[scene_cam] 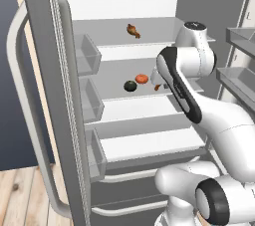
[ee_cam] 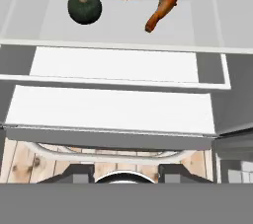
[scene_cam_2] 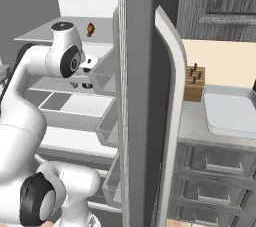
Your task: Place one squash and one chicken drumstick in each tupperware on the nearby counter, to pack two identical lunches.
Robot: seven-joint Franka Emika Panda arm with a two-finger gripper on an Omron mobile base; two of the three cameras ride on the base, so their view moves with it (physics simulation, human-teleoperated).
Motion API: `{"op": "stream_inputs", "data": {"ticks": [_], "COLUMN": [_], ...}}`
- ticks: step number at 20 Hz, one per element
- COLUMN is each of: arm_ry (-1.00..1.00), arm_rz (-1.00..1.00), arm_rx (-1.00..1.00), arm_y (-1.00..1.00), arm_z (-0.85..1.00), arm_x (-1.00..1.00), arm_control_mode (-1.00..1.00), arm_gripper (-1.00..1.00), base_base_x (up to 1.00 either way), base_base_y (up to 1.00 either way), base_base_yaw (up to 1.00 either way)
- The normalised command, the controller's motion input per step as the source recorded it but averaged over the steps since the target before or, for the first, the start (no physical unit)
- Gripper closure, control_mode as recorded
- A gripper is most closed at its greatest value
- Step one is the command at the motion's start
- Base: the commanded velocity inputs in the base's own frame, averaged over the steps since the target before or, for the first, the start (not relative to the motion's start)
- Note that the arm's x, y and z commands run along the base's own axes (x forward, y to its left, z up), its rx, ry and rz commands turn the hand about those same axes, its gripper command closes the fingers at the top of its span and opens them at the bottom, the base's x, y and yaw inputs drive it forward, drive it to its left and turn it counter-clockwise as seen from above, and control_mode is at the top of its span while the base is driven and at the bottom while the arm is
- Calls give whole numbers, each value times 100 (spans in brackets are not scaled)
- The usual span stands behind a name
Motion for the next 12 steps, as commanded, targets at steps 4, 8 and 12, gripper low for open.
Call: {"op": "stream_inputs", "data": {"ticks": [4, 8, 12], "arm_ry": [-6, -26, -17], "arm_rz": [0, 0, 0], "arm_rx": [0, 0, 8], "arm_y": [-2, 31, 34], "arm_z": [-21, -59, -55], "arm_x": [-3, -19, -10], "arm_control_mode": [-100, -100, -100], "arm_gripper": [-100, -100, -100], "base_base_x": [0, 0, 0], "base_base_y": [0, 0, 0], "base_base_yaw": [0, 0, 0]}}
